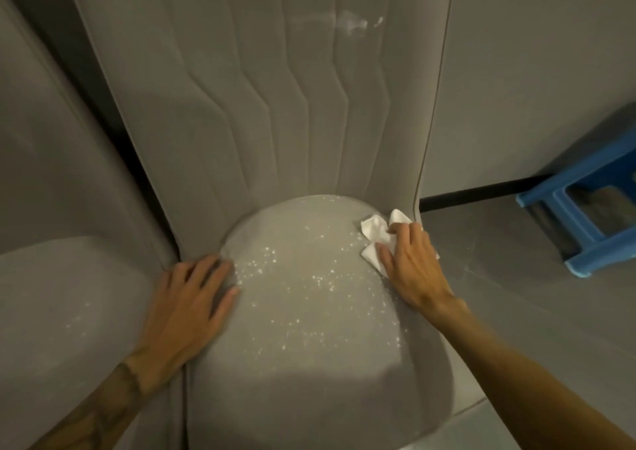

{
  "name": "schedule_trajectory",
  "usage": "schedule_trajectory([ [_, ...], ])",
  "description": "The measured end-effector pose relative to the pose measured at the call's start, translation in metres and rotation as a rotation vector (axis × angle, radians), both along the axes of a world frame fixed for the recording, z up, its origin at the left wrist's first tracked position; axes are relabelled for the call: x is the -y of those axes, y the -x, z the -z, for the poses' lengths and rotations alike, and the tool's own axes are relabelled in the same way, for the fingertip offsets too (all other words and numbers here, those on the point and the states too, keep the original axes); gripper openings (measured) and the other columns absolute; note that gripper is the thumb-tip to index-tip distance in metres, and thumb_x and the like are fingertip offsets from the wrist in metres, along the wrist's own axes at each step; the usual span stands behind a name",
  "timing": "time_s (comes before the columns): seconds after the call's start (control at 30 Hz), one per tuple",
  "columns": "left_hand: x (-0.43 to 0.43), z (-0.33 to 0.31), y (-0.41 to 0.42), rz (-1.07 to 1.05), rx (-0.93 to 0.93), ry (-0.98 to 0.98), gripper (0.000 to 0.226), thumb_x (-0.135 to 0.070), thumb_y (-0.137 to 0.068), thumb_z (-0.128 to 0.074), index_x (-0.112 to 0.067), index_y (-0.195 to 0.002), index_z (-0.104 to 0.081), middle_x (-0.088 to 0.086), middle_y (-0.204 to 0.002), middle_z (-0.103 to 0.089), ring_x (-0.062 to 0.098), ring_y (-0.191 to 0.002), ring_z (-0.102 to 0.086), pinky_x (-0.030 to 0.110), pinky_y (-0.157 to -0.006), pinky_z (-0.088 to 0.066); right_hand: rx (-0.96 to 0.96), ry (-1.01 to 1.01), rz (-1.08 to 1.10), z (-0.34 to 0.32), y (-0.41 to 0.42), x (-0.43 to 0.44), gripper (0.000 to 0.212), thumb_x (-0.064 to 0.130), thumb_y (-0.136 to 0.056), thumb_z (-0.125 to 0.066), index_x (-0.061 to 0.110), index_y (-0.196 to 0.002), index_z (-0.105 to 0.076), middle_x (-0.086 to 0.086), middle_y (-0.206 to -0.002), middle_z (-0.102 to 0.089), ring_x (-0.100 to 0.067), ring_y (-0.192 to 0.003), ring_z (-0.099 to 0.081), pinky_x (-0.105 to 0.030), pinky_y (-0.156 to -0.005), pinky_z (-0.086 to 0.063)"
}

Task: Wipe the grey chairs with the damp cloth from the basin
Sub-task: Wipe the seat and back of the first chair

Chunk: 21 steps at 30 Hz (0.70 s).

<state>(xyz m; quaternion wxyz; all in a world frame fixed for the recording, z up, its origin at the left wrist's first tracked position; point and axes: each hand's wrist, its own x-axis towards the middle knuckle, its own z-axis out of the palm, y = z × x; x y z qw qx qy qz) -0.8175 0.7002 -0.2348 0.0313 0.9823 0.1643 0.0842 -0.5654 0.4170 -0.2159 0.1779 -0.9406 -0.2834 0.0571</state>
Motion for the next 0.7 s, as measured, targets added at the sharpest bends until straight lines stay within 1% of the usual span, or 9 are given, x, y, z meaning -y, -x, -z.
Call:
schedule_trajectory([
  [0.07,-0.007,0.014,0.002,0.017,0.096,-0.032,0.054,-0.049,-0.101,-0.043,-0.011,-0.133,-0.067,0.011,-0.134,-0.064,0.036,-0.101,-0.050,0.050,-0.086,-0.047,0.067,-0.029,-0.010,0.008,0.000,-0.007,0.037,0.036,-0.106,-0.040,0.010,-0.133,-0.044,-0.009,-0.121,-0.048,-0.021,-0.103,-0.047,-0.040,-0.095,-0.047],
  [0.2,-0.012,0.028,0.002,0.022,0.207,-0.033,0.051,-0.046,-0.103,-0.043,-0.013,-0.136,-0.063,0.007,-0.134,-0.062,0.034,-0.103,-0.049,0.046,-0.085,-0.043,0.090,-0.117,0.043,0.016,0.002,-0.032,0.029,0.032,-0.106,-0.041,0.010,-0.124,-0.045,-0.008,-0.114,-0.049,-0.022,-0.097,-0.048,-0.041,-0.091,-0.046],
  [0.27,-0.010,0.033,0.003,0.025,0.257,-0.047,0.050,-0.046,-0.103,-0.044,-0.013,-0.136,-0.063,0.005,-0.133,-0.061,0.033,-0.103,-0.049,0.046,-0.085,-0.044,0.131,-0.119,-0.020,0.020,0.005,-0.042,0.026,0.033,-0.105,-0.042,0.011,-0.119,-0.046,-0.008,-0.112,-0.049,-0.022,-0.095,-0.048,-0.040,-0.089,-0.045],
  [0.33,-0.011,0.034,0.002,0.034,0.295,-0.051,0.050,-0.047,-0.104,-0.042,-0.013,-0.135,-0.063,0.004,-0.131,-0.062,0.033,-0.103,-0.048,0.046,-0.084,-0.045,0.120,-0.109,-0.110,0.023,0.005,-0.042,0.025,0.038,-0.104,-0.043,0.016,-0.116,-0.045,-0.003,-0.109,-0.048,-0.019,-0.092,-0.048,-0.035,-0.086,-0.045],
  [0.4,-0.014,0.037,0.001,0.041,0.323,-0.061,0.049,-0.046,-0.104,-0.042,-0.012,-0.132,-0.064,0.004,-0.128,-0.063,0.032,-0.101,-0.047,0.045,-0.083,-0.045,0.092,-0.077,-0.141,0.024,-0.004,-0.036,0.026,0.040,-0.104,-0.042,0.018,-0.116,-0.045,-0.002,-0.109,-0.049,-0.018,-0.092,-0.050,-0.036,-0.085,-0.047],
  [0.47,-0.014,0.040,0.001,0.050,0.339,-0.082,0.047,-0.045,-0.103,-0.044,-0.012,-0.129,-0.065,0.004,-0.126,-0.063,0.031,-0.100,-0.047,0.044,-0.082,-0.044,0.111,-0.045,-0.070,0.023,-0.017,-0.035,0.028,0.038,-0.104,-0.042,0.013,-0.117,-0.047,-0.006,-0.113,-0.050,-0.023,-0.095,-0.051,-0.041,-0.088,-0.047],
  [0.57,-0.017,0.042,0.000,0.051,0.354,-0.089,0.044,-0.044,-0.102,-0.045,-0.013,-0.126,-0.065,0.004,-0.125,-0.063,0.029,-0.099,-0.046,0.042,-0.083,-0.043,0.229,-0.021,-0.001,0.024,-0.013,-0.056,0.029,0.030,-0.104,-0.039,0.005,-0.114,-0.049,-0.014,-0.113,-0.050,-0.030,-0.097,-0.049,-0.044,-0.089,-0.043],
  [0.63,-0.017,0.044,0.000,0.048,0.360,-0.082,0.043,-0.044,-0.102,-0.046,-0.014,-0.126,-0.065,0.003,-0.124,-0.063,0.028,-0.099,-0.045,0.042,-0.083,-0.043,0.226,-0.069,-0.108,0.033,0.006,-0.070,0.023,0.029,-0.104,-0.040,0.007,-0.105,-0.048,-0.013,-0.105,-0.050,-0.027,-0.090,-0.047,-0.042,-0.085,-0.043],
  [0.7,-0.017,0.045,-0.001,0.054,0.363,-0.089,0.043,-0.044,-0.101,-0.045,-0.014,-0.126,-0.065,0.003,-0.124,-0.063,0.028,-0.099,-0.045,0.044,-0.083,-0.044,0.233,-0.069,-0.234,0.039,0.017,-0.069,0.023,0.036,-0.103,-0.041,0.015,-0.097,-0.044,-0.006,-0.096,-0.049,-0.023,-0.082,-0.046,-0.039,-0.078,-0.041],
])
